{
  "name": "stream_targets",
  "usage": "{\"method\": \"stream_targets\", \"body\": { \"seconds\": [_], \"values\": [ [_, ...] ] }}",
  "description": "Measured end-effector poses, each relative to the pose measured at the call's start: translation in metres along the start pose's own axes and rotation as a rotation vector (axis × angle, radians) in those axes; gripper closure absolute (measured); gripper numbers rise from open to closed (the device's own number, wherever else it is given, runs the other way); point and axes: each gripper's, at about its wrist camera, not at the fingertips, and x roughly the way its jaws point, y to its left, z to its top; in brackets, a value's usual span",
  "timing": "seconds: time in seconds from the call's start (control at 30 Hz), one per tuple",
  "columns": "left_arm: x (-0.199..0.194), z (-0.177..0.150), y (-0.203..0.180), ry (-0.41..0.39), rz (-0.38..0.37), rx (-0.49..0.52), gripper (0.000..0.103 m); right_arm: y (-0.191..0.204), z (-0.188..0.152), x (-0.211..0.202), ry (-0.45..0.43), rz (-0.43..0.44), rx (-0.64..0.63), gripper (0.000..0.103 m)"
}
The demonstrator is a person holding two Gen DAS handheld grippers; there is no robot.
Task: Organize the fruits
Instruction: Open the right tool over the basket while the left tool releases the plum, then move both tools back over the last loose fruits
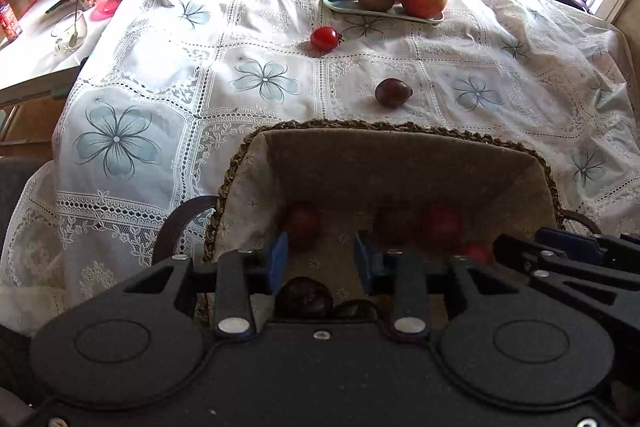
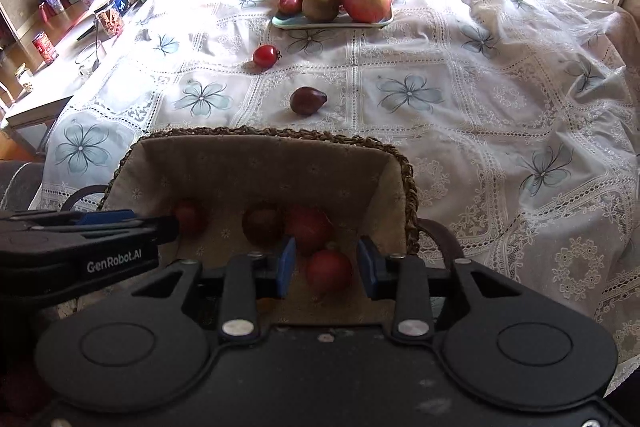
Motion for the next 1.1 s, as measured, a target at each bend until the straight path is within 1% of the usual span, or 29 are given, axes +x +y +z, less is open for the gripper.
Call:
{"method": "stream_targets", "body": {
  "seconds": [0.1,0.33,0.53,0.6,0.73,0.8,0.9,1.03,1.1],
  "values": [
    [0.002,0.0,0.001,0.018,-0.013,-0.006,0.058,-0.002,0.0,0.0,0.002,0.001,0.006,0.066],
    [-0.001,0.002,-0.001,0.011,-0.022,0.004,0.058,-0.002,0.003,0.003,0.02,0.026,0.008,0.066],
    [-0.005,0.018,0.003,-0.007,-0.023,0.002,0.058,-0.01,0.018,-0.002,0.02,0.049,0.04,0.066],
    [-0.006,0.028,0.005,-0.017,-0.021,-0.002,0.058,-0.013,0.028,-0.003,0.009,0.048,0.049,0.066],
    [-0.004,0.055,0.008,-0.048,0.001,-0.008,0.058,-0.022,0.057,0.003,-0.006,0.016,0.078,0.066],
    [0.003,0.072,0.011,-0.041,0.0,-0.019,0.058,-0.027,0.073,0.011,0.002,0.011,0.105,0.065],
    [0.017,0.097,0.015,-0.031,0.014,-0.045,0.058,-0.03,0.1,0.027,0.012,0.005,0.14,0.065],
    [0.043,0.128,0.018,-0.04,0.07,-0.071,0.058,-0.028,0.134,0.057,0.03,-0.034,0.177,0.063],
    [0.056,0.14,0.022,-0.038,0.071,-0.105,0.058,-0.026,0.146,0.075,0.056,-0.035,0.19,0.063]
  ]
}}
